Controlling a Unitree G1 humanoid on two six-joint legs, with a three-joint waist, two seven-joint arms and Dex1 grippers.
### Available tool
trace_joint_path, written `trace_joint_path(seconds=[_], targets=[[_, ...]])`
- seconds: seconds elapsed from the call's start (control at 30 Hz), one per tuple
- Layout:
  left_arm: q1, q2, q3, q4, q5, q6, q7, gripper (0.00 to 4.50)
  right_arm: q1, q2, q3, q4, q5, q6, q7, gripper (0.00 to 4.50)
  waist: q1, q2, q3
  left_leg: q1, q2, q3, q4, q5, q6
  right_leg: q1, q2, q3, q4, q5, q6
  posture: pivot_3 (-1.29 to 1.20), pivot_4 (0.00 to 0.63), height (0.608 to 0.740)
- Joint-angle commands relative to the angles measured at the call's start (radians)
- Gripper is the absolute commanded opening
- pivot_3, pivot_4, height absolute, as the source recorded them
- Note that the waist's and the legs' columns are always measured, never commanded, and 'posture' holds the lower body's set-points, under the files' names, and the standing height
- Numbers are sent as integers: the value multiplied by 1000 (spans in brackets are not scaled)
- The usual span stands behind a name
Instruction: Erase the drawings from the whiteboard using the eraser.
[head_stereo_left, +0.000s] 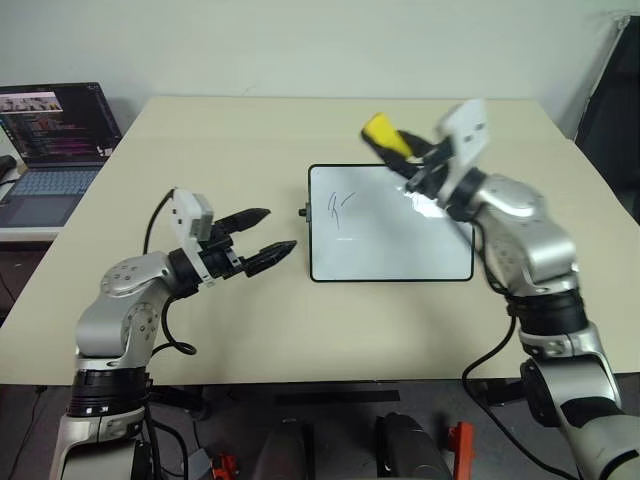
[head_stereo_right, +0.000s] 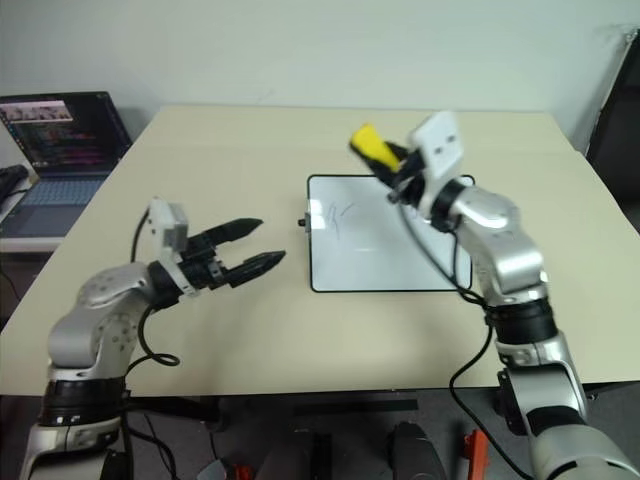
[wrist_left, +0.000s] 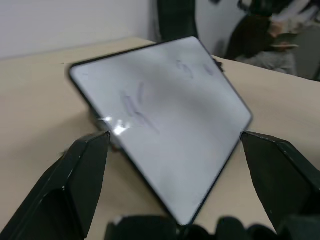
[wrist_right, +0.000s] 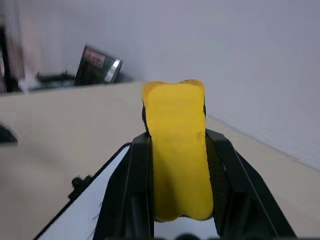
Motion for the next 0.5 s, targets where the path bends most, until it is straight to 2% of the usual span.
trace_joint_path(seconds=[0.03, 0.2, 0.5], targets=[[28, 0, 34, -94, -13, -26, 38, 4500, -49, 55, 74, 140, -114, -162, 21, 1012, 5, 0, 0, -1, 0, -1, 0, 0, 0, 0, 0, -1, 0, 0, 0, 0, 150, 740], [103, -4, 46, -178, -18, 0, 97, 4500, -79, 99, 121, 335, -221, -299, 22, 1012, 8, 0, 0, -1, 0, -2, 0, 0, 0, 0, 0, -2, 0, 0, 0, 0, 150, 740], [175, -1, 64, -259, -47, 27, 154, 4500, -190, 142, 102, 630, -327, -409, -48, 1010, -3, 0, 0, 0, 0, -2, 0, 0, 0, 0, 0, -2, 3, 0, -1, 0, 150, 740]])
